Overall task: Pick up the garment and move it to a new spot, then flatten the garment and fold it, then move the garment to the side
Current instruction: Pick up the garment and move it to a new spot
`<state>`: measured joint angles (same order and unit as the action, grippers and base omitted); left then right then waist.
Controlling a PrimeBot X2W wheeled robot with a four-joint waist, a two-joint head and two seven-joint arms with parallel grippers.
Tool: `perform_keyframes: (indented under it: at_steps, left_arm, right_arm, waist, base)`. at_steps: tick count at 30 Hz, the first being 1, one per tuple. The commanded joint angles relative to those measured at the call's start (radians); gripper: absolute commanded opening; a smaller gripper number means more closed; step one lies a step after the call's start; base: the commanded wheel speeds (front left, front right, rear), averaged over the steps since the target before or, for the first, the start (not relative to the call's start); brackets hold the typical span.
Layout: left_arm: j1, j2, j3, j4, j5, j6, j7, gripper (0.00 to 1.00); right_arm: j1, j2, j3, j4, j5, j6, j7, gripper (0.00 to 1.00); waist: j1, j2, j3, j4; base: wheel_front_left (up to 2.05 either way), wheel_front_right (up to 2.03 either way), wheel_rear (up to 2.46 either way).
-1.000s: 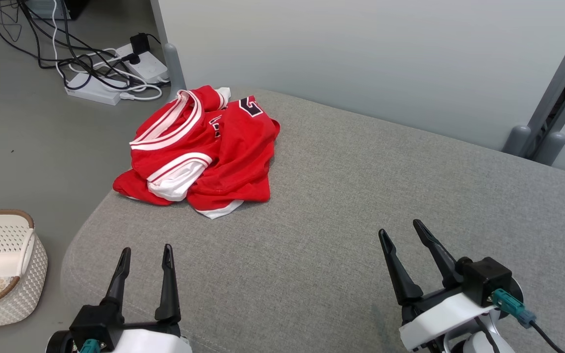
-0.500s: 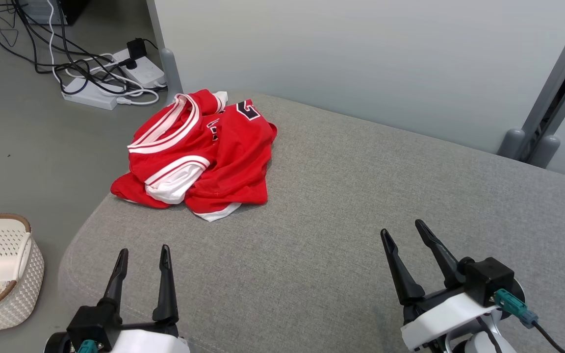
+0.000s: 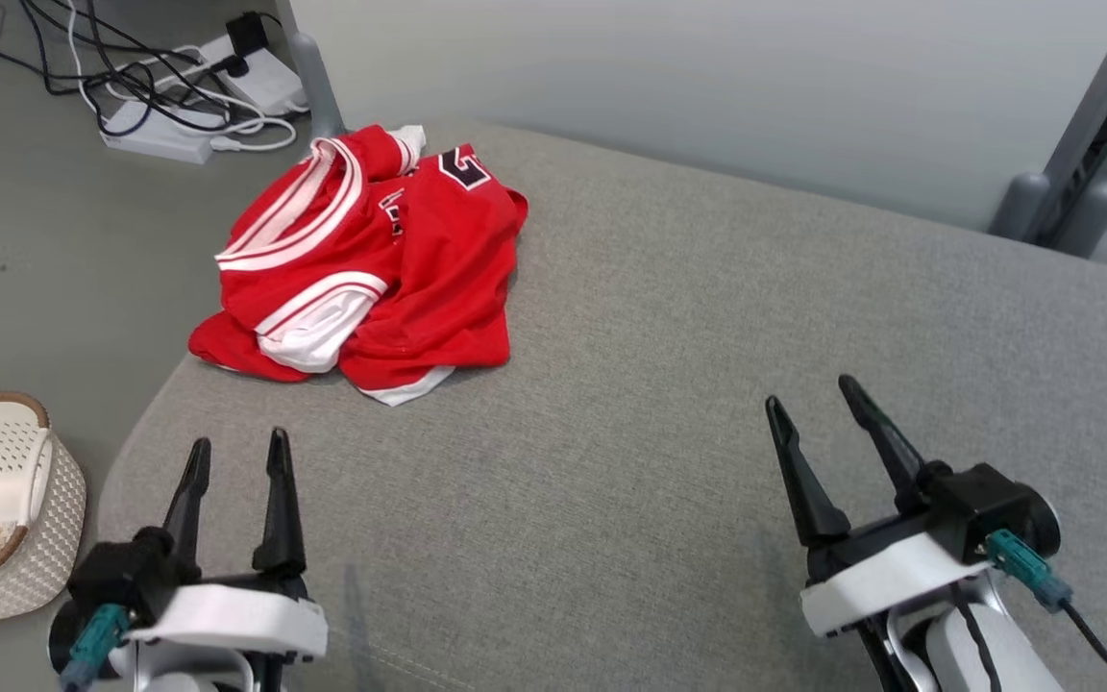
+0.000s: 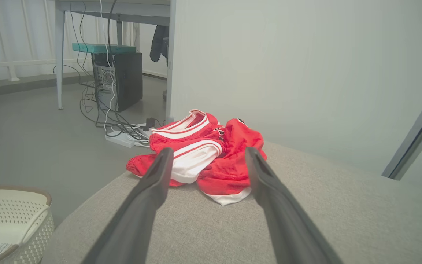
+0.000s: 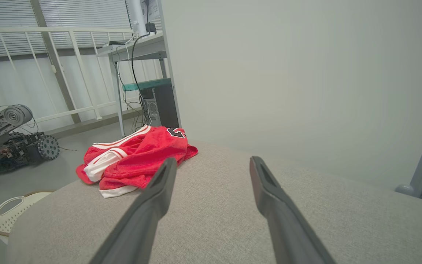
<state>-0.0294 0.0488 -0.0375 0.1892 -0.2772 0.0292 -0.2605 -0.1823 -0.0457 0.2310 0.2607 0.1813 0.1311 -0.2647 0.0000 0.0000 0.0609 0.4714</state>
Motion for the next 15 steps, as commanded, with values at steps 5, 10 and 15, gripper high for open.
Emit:
perform_keyframes:
  at_steps: [5, 10, 15]
  left_arm:
    - [-0.198, 0.055, 0.034, 0.097, -0.049, -0.077, 0.025, 1.0]
    - [-0.385, 0.135, 0.042, 0.145, -0.074, -0.107, 0.141, 1.0]
    - [-0.551, 0.204, 0.033, 0.209, -0.091, -0.127, 0.258, 1.0]
  right_arm:
    - [-0.115, -0.039, 0.021, -0.022, -0.098, -0.001, -0.002, 1.0]
    - [-0.188, -0.085, 0.011, -0.092, -0.113, -0.001, 0.039, 1.0]
    - [-0.196, -0.105, -0.016, -0.192, -0.131, 0.0, 0.094, 1.0]
  waist:
    - [0.0, 0.0, 0.182, -0.082]
    - [0.0, 0.0, 0.286, -0.117]
    - [0.0, 0.0, 0.369, -0.15]
  base:
    - [0.0, 0.0, 0.0]
    - [0.0, 0.0, 0.0]
    - [0.0, 0.0, 0.0]
